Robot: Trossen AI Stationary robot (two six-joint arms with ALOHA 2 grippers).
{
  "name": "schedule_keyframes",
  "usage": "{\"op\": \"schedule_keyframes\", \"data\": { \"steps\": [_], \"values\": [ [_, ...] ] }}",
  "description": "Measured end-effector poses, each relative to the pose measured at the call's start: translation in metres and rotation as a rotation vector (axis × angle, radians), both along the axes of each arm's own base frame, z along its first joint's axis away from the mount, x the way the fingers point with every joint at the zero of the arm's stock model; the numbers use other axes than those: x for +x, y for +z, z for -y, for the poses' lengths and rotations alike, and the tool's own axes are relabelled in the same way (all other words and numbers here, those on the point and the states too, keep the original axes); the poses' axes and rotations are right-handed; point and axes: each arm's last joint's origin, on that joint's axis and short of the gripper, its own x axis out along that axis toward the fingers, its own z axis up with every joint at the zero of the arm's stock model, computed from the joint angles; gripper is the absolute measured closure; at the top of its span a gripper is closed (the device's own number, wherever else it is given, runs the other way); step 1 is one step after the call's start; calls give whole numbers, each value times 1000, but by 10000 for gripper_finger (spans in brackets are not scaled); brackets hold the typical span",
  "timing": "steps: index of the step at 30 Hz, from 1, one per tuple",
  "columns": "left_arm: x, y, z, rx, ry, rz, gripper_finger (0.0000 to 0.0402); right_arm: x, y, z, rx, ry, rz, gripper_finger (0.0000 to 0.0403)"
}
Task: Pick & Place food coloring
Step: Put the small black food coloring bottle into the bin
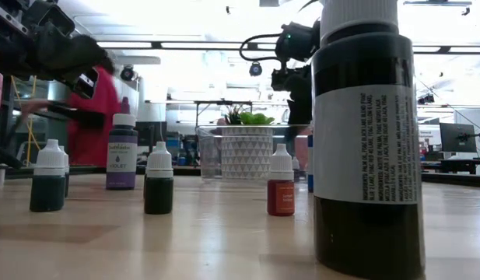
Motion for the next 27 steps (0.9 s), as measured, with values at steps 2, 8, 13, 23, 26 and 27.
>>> {"op": "schedule_keyframes", "data": {
  "steps": [2,8,13,23,26,27],
  "values": [
    [0,0,0,0,0,0,401,1,1,0,-4,0,11,401],
    [0,0,0,0,0,0,401,9,15,-1,-28,24,52,402],
    [0,0,0,0,0,0,401,19,35,-7,-70,98,80,397],
    [0,0,0,0,0,0,401,29,46,-35,-82,304,104,311],
    [0,0,0,0,0,0,401,32,47,-46,-79,346,113,283],
    [0,0,0,0,0,0,401,33,47,-49,-85,368,113,275]
  ]
}}
